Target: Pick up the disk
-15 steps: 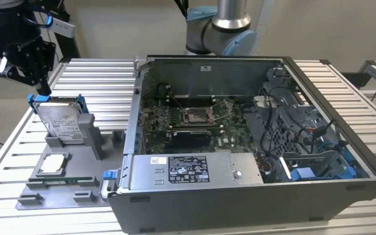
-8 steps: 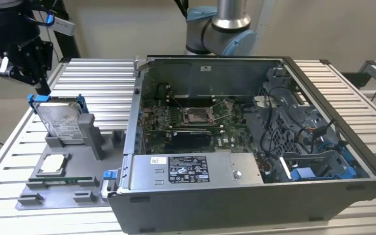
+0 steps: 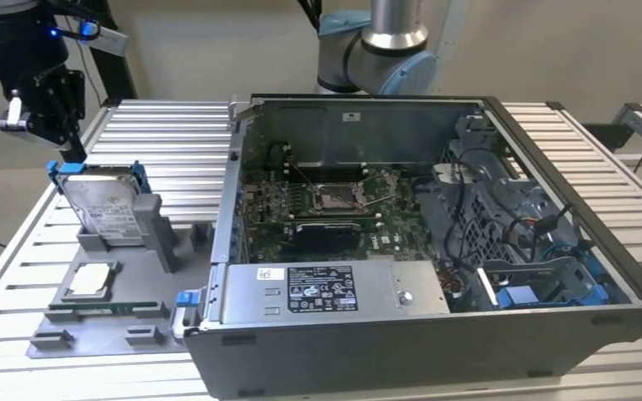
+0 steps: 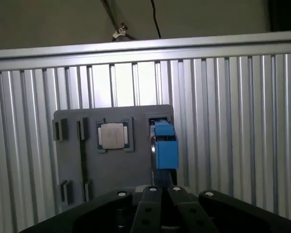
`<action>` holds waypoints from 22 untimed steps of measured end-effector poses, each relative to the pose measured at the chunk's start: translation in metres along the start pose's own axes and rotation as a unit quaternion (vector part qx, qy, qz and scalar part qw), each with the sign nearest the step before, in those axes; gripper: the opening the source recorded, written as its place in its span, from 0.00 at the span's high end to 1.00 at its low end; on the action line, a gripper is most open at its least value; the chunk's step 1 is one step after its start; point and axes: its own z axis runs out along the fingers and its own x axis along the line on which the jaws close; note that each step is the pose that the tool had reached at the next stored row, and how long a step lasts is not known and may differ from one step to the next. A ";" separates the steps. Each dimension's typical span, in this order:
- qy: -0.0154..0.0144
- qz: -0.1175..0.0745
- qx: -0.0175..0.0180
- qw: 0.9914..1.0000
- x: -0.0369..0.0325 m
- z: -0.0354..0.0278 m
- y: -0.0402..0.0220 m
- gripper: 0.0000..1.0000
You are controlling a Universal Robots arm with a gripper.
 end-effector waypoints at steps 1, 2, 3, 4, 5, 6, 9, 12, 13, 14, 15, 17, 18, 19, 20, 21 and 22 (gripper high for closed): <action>0.000 -0.004 0.000 1.000 0.0000 0.0000 0.0007 1.00; 0.000 -0.007 0.000 1.000 0.0000 0.0000 0.0017 1.00; 0.000 -0.010 0.000 1.000 0.0001 0.0000 0.0029 1.00; 0.000 -0.011 0.001 1.000 0.0003 0.0002 0.0051 1.00; 0.000 -0.011 0.002 1.000 0.0004 0.0003 0.0080 1.00; 0.000 -0.011 0.003 1.000 0.0005 0.0003 0.0115 1.00; 0.000 -0.011 0.006 1.000 0.0008 0.0005 0.0170 1.00; 0.000 -0.011 0.006 1.000 0.0008 0.0004 0.0170 1.00; 0.000 -0.011 0.006 1.000 0.0008 0.0005 0.0170 1.00; 0.000 -0.011 0.006 1.000 0.0008 0.0005 0.0171 1.00; 0.000 -0.011 0.006 1.000 0.0008 0.0005 0.0170 1.00; 0.000 -0.011 0.006 1.000 0.0008 0.0004 0.0170 1.00; 0.000 -0.011 0.006 1.000 0.0008 0.0005 0.0170 1.00; 0.000 -0.011 0.006 1.000 0.0008 0.0005 0.0171 1.00; 0.000 -0.011 0.006 1.000 0.0008 0.0006 0.0170 1.00; 0.000 -0.012 0.006 1.000 0.0008 0.0008 0.0171 1.00; 0.000 -0.012 0.006 1.000 0.0008 0.0010 0.0170 1.00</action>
